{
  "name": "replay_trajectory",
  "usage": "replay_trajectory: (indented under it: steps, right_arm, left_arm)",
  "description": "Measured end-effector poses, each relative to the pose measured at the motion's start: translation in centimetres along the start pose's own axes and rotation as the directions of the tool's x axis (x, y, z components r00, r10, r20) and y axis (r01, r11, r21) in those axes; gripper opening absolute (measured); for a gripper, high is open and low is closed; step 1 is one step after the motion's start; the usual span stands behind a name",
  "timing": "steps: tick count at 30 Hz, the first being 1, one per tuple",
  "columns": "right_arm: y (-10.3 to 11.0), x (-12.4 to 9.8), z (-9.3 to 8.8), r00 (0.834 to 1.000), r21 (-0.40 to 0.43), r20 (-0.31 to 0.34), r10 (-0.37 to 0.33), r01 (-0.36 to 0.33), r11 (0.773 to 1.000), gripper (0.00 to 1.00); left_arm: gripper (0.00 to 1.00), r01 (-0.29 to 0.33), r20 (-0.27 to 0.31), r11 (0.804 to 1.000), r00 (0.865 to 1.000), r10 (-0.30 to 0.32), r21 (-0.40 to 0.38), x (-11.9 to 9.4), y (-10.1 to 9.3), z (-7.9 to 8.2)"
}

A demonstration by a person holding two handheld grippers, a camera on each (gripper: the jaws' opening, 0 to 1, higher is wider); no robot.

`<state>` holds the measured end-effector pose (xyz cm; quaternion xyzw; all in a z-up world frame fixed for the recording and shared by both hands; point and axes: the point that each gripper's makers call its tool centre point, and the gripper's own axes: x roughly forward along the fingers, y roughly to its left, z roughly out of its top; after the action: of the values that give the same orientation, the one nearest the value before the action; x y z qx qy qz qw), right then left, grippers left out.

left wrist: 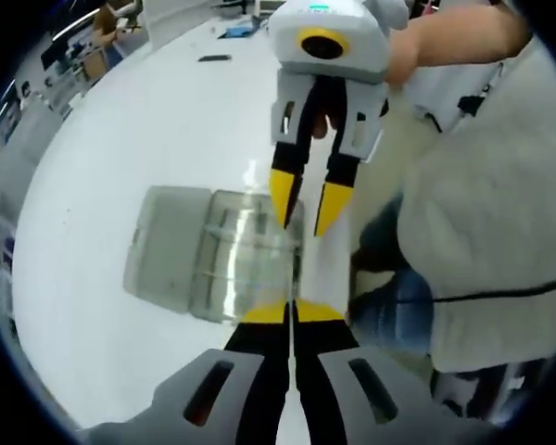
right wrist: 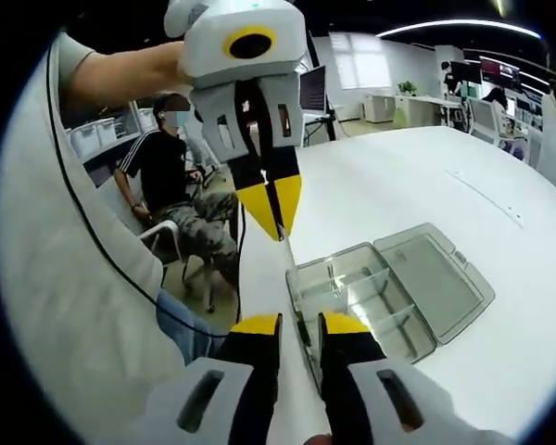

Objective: Insert the divider into the dual guide fixture by aligning both edges with the guide slots and pushing it downward to the bottom, including one-sided entry, uneven engagement, binding, and posture correction.

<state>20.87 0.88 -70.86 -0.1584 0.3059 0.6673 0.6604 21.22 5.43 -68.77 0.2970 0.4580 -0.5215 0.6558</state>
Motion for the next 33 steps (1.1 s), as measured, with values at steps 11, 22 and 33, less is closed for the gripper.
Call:
replay_trajectory:
  steps: [11,22,33]
  right_arm:
    - [-0.2,-0.3,0.0,1.0,-0.018,-0.013,-0.017,0.017,1.0,0.17]
    - [-0.4,-0.4,0.1,0.999,-0.025,-0.016,-0.037,0.037,0.999,0.22]
    - [-0.8,-0.6,0.1,0.997,-0.054,-0.028,-0.069,0.068,0.996,0.29]
  left_arm:
    - [0.0,-0.019,-0.073,0.999,0.997,0.022,0.037,0.1,0.7,-1.0]
    - [0.0,-0.037,-0.121,0.997,0.992,0.045,0.064,0.3,1.7,-1.7]
    - [0.0,-0.038,-0.146,0.995,0.988,0.051,0.089,0.6,2.5,-1.6]
